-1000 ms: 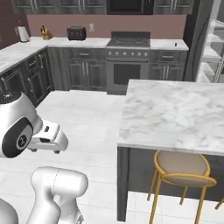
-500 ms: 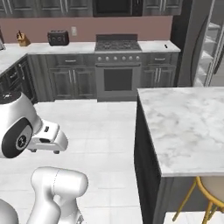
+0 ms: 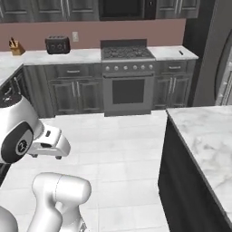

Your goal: Retrieve the butter from the fridge and place it on a plate on the dining table. Then retrieve the butter knife by the fridge and place it near the plate.

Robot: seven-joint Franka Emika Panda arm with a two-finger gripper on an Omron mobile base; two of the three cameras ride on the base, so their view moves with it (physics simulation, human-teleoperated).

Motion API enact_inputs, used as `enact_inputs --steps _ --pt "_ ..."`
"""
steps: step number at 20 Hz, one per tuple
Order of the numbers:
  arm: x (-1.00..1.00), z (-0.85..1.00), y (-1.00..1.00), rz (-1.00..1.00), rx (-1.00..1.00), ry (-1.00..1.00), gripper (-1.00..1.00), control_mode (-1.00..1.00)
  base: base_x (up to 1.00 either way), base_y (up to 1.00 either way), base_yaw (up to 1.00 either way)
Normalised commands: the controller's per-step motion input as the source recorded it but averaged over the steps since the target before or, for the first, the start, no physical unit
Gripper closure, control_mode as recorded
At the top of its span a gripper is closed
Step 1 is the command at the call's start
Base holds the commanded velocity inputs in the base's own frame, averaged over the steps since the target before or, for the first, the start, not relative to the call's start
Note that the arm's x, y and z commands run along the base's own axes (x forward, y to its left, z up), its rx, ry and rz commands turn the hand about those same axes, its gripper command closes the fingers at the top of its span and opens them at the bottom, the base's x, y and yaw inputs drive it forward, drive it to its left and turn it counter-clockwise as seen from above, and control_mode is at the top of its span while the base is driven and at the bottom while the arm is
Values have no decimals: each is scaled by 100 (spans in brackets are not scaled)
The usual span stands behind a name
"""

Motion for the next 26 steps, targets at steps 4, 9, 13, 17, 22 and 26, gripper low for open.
enact_inputs --steps 4,9,13,17,22,26 --pt "0 0 0 0 0 0 -100 100 100 49 -12" --pt "0 0 0 0 0 0 -100 100 100 7 -21" --pt "0 0 0 0 0 0 -100 100 100 24 -43" --pt "0 0 0 0 0 0 -100 100 100 65 -53" --pt "0 0 0 0 0 0 -100 100 100 83 -53" --pt "0 0 0 0 0 0 -100 100 100 93 -34"
